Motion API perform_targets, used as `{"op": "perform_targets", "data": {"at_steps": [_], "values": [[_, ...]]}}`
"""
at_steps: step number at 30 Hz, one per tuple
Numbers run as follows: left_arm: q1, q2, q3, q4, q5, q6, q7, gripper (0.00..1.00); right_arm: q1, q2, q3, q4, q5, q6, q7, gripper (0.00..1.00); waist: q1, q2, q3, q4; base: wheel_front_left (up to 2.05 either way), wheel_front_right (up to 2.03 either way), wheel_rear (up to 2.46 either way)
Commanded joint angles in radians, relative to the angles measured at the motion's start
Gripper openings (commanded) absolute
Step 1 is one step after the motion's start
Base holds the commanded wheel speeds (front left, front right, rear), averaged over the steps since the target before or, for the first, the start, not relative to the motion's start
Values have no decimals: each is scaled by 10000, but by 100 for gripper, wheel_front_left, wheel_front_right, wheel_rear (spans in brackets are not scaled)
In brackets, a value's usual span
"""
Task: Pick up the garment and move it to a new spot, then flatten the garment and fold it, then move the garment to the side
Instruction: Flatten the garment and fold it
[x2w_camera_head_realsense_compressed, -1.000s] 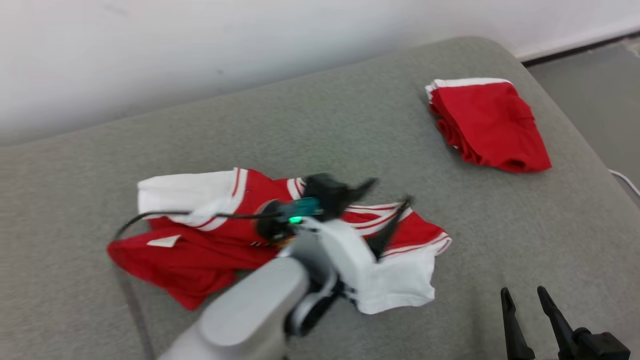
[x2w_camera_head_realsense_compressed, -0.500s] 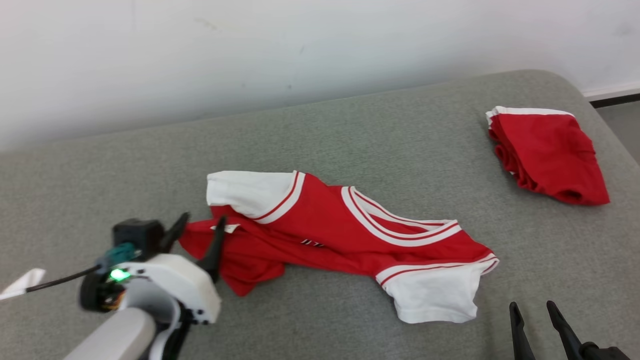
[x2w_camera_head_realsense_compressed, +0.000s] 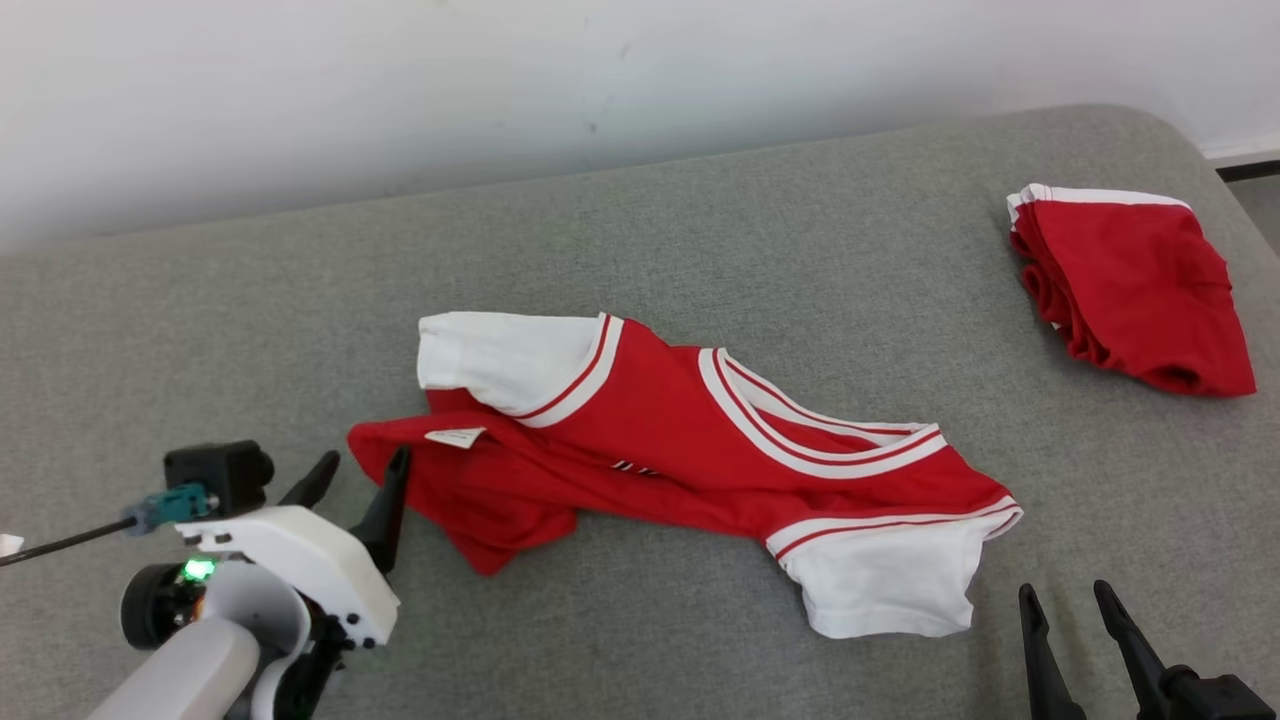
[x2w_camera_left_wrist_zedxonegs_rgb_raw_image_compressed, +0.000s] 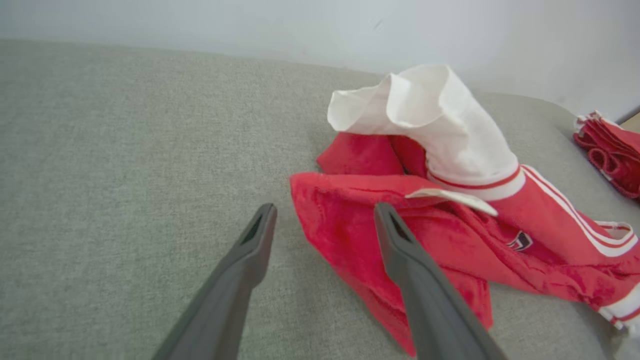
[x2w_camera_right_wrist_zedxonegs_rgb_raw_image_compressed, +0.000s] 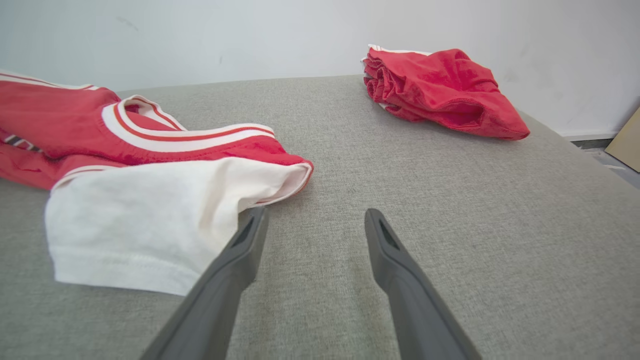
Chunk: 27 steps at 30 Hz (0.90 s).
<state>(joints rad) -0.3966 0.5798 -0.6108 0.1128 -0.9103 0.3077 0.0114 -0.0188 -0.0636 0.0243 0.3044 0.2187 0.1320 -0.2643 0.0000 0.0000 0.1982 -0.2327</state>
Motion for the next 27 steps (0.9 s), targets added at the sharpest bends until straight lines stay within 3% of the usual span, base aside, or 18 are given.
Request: {"op": "perform_targets", "data": {"at_steps": [1, 16, 17, 18, 20, 27], "values": [[-41, -27, 59, 213, -213, -103, 41, 100, 17, -53, -38, -25, -54, -28, 7, 100, 0, 0, 80, -77, 0, 0, 0], [-586, -157, 344, 753, -947, -885, 363, 100, -165, 7, -26, -53, -22, -28, 7, 100, 0, 0, 364, -217, 0, 0, 0], [-623, -155, 327, 765, -947, -938, 395, 78, -164, 12, -40, -57, -29, -28, 7, 100, 0, 0, 375, -217, 0, 0, 0], [-655, -157, 292, 772, -970, -986, 452, 44, -162, 16, -48, -64, -34, -28, 7, 100, 0, 0, 386, -216, 0, 0, 0], [-738, -189, 263, 797, -1024, -1122, 521, 0, -174, 22, -59, -62, -41, -28, 7, 100, 0, 0, 404, -213, 0, 0, 0], [-1003, -343, 30, 496, -671, -1744, 69, 0, -26, 20, -124, 31, -127, -28, 7, 100, 0, 0, 205, 24, 0, 0, 0]]}}
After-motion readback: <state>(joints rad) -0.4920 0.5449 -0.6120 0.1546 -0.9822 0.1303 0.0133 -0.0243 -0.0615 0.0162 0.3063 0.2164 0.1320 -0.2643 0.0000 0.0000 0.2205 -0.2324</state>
